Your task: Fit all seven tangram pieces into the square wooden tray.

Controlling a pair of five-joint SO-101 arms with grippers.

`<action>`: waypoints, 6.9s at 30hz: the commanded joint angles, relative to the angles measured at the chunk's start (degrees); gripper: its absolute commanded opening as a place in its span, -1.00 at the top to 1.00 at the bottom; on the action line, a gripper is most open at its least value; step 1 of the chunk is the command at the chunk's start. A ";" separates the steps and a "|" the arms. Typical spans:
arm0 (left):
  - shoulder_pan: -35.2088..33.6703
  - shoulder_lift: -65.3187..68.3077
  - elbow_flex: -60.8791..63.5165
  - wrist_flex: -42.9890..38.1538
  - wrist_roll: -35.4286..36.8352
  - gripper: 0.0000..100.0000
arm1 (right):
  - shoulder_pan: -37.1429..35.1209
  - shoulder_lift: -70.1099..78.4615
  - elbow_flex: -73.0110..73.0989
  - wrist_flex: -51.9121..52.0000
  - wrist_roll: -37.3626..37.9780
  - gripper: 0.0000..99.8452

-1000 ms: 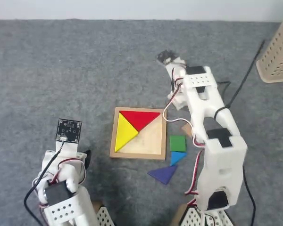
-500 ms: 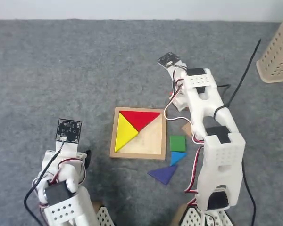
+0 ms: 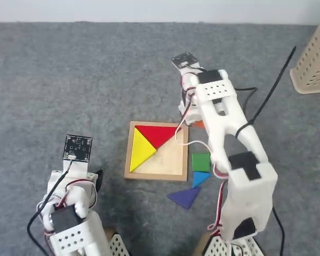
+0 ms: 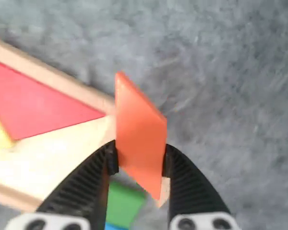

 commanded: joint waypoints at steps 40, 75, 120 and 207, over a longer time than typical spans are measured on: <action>-0.09 -0.88 -0.48 0.26 -0.62 0.44 | -14.90 -14.02 23.56 -9.36 -14.07 0.97; -0.18 -0.88 -0.48 0.26 -0.62 0.44 | -21.14 -16.13 27.34 -17.01 -9.32 0.98; -0.09 -0.88 -0.48 0.26 -0.62 0.44 | -27.21 -19.82 34.55 -20.35 -5.54 0.98; -0.26 -0.88 -0.48 0.26 -0.62 0.44 | 10.42 -4.00 24.88 -13.32 -3.16 0.62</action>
